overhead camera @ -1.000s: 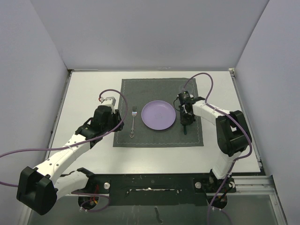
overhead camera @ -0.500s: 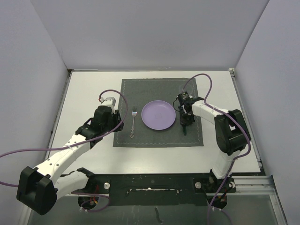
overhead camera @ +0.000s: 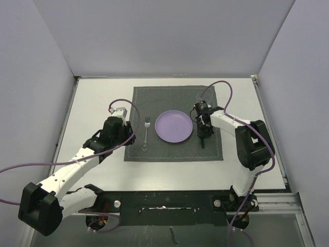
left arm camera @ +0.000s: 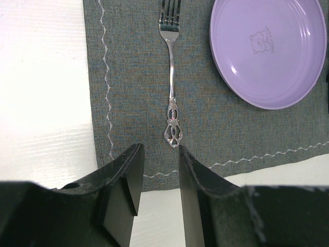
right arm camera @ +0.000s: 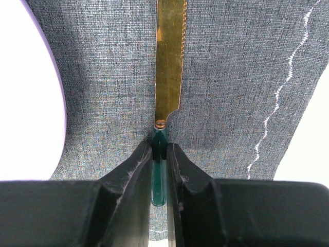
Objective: Set the dinner table for one person
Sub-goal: Adjust the knife on the napkin.
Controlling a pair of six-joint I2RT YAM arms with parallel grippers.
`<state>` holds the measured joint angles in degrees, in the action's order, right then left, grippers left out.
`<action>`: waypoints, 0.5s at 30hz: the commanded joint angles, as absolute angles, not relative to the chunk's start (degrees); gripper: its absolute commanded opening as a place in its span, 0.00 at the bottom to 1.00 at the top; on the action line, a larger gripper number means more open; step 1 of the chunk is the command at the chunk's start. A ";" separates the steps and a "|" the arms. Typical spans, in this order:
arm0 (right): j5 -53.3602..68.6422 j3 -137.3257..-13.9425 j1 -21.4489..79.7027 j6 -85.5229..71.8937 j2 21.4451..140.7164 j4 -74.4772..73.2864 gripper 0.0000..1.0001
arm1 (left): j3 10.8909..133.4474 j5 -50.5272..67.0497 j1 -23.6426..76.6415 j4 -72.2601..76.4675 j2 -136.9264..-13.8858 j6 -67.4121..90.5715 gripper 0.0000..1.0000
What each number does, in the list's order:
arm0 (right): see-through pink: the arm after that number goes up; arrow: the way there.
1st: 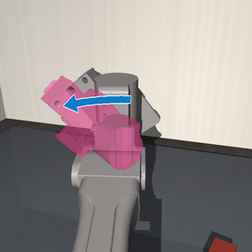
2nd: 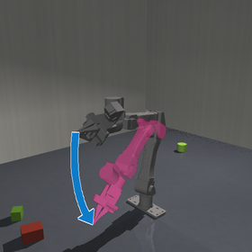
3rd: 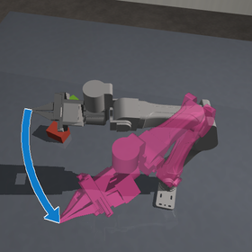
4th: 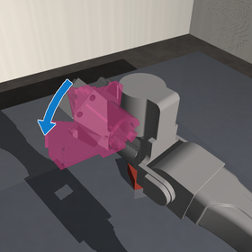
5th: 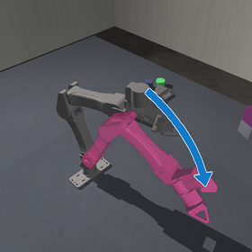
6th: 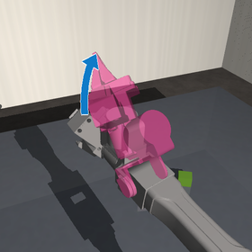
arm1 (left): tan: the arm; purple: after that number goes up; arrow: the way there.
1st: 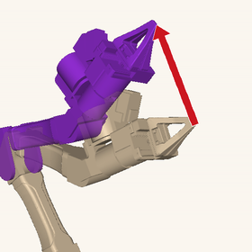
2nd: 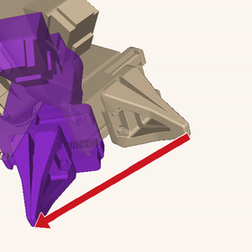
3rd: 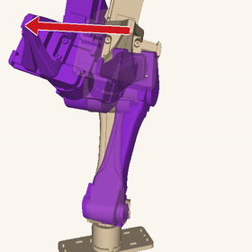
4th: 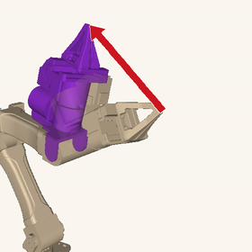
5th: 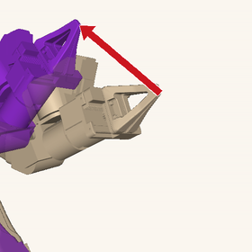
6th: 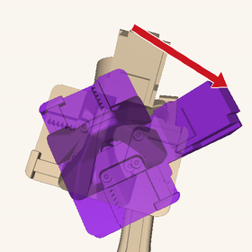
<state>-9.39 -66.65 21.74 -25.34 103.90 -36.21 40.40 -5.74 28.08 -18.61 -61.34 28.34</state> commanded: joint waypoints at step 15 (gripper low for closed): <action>-11.43 -68.14 23.08 -24.86 97.74 -36.19 0.45 | 40.12 -5.19 28.03 -16.05 -62.12 29.44 0.31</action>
